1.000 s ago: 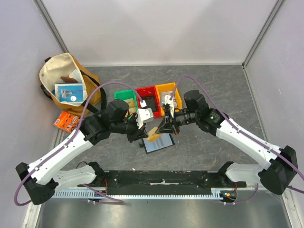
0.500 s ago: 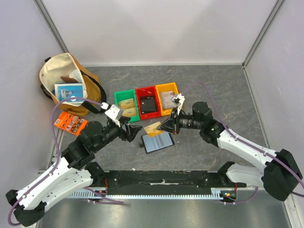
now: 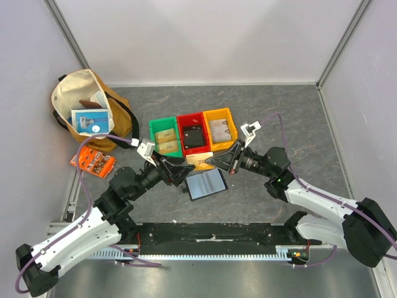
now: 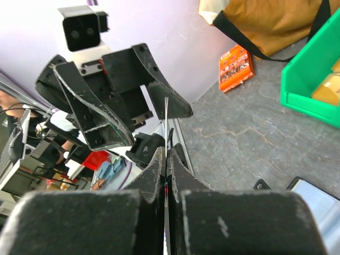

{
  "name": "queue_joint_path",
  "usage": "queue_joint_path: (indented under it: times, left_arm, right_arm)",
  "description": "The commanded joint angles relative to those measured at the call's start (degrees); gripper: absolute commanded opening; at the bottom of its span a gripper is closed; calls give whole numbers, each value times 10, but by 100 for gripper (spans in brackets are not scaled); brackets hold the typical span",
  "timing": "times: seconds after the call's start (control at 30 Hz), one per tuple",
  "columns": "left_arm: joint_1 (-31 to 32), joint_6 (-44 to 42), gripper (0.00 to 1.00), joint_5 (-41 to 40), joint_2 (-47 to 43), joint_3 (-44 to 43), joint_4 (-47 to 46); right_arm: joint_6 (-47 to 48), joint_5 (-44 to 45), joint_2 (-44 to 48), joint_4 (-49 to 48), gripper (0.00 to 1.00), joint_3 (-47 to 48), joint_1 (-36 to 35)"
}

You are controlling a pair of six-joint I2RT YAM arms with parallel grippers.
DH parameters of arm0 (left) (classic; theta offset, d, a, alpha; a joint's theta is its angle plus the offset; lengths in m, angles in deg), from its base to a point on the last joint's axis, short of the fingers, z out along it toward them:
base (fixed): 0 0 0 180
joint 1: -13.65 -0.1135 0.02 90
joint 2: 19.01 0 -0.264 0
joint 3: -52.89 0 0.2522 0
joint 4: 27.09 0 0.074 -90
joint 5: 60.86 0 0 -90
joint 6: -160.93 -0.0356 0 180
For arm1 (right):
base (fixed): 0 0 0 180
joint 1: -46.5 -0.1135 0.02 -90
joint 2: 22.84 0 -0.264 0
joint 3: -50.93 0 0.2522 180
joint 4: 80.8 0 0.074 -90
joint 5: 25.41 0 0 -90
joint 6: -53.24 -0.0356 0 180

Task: Take the credit cards out of the card holder
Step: Place the credit card in the storage box.

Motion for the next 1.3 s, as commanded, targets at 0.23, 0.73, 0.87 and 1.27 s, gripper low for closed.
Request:
queue_joint_path:
  times: [0.23, 0.73, 0.87, 1.27]
  left_arm:
    - [-1, 101, 53, 55, 23, 37, -133]
    - [-18, 65, 2, -123, 17, -53, 108]
    - [-60, 46, 2, -158, 38, -92, 194]
    - [-266, 9, 2, -32, 198, -140, 198]
  right_arm:
    - [-58, 5, -6, -118, 0, -21, 2]
    - [85, 55, 57, 126, 80, 10, 23]
    - [177, 143, 125, 277, 98, 42, 24]
    - [248, 375, 276, 429, 98, 45, 24]
